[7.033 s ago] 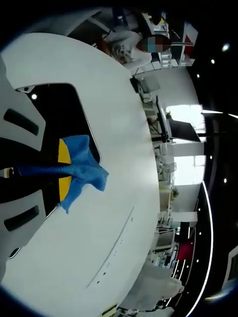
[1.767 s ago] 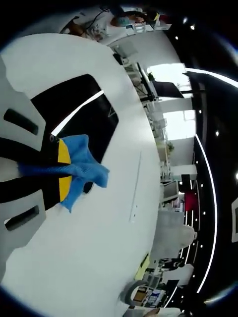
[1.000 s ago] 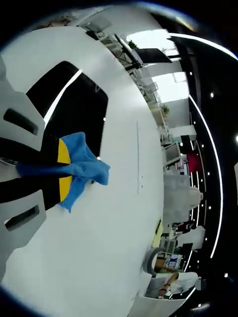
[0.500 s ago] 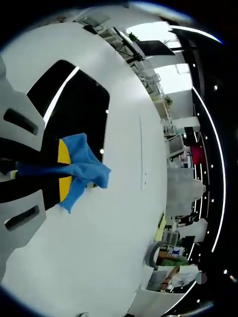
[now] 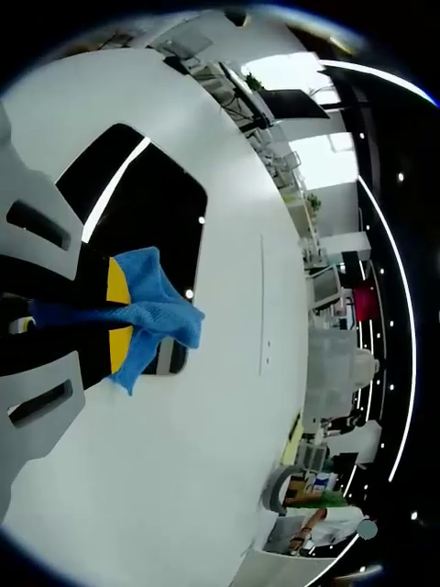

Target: Wipe the mirror surface with the cleaning cloth until all visible marks leave the cleaned area.

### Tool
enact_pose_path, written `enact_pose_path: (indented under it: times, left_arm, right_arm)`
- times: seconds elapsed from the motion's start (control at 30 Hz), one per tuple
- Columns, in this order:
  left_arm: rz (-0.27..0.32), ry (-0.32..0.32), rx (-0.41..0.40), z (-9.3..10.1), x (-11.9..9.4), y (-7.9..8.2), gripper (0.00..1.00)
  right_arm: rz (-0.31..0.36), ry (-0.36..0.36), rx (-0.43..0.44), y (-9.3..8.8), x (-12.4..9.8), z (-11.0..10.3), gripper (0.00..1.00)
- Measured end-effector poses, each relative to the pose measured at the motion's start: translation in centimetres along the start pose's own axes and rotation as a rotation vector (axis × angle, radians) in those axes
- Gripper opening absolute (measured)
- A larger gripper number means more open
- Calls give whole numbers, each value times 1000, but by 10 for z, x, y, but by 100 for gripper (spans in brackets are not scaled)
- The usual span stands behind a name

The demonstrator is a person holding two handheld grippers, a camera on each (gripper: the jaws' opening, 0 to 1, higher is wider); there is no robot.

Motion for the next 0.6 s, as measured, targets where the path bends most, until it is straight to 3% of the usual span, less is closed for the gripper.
enact_pose_path:
  times: [0.6]
  left_arm:
    - [7,-28,-1,-3,8,-4,95]
  right_arm:
    - [-2,24,-8,-3,4,-17,2]
Point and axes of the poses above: the point that each gripper's makers call its tool centre point, and the gripper's own axes: x roughly forward along the fingers, z roughly to its right, y roughly out of its top, the point moved 1 cm from there along -x, roughly backward along the fingers, and after that the axes turned 15 degrees about x, right-handed, at the moved point
